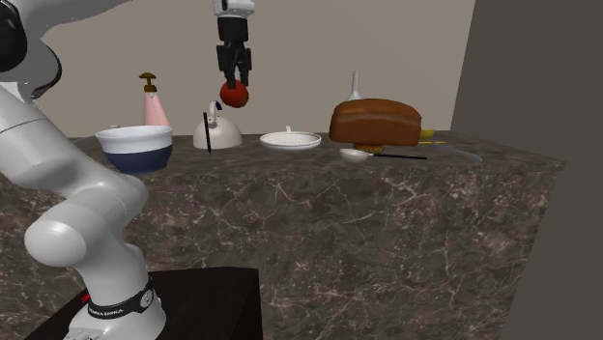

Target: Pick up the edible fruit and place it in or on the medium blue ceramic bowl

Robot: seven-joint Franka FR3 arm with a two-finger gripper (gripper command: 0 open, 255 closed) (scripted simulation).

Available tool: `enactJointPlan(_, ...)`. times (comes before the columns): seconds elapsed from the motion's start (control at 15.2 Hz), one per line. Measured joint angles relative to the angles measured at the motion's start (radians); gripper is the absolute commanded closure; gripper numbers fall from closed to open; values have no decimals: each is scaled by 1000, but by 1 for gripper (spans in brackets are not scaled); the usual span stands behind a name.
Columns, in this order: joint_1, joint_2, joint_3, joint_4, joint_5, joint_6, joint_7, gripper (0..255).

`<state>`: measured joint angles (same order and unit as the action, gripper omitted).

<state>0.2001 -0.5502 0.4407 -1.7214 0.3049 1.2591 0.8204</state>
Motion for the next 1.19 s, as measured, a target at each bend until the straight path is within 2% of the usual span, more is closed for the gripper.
enactJointPlan(0.4, 52, -175, -24, -81, 61, -82, 41, 255)
enactJointPlan(1.19, 148, -446, -31, -119, 192, -283, 200, 255)
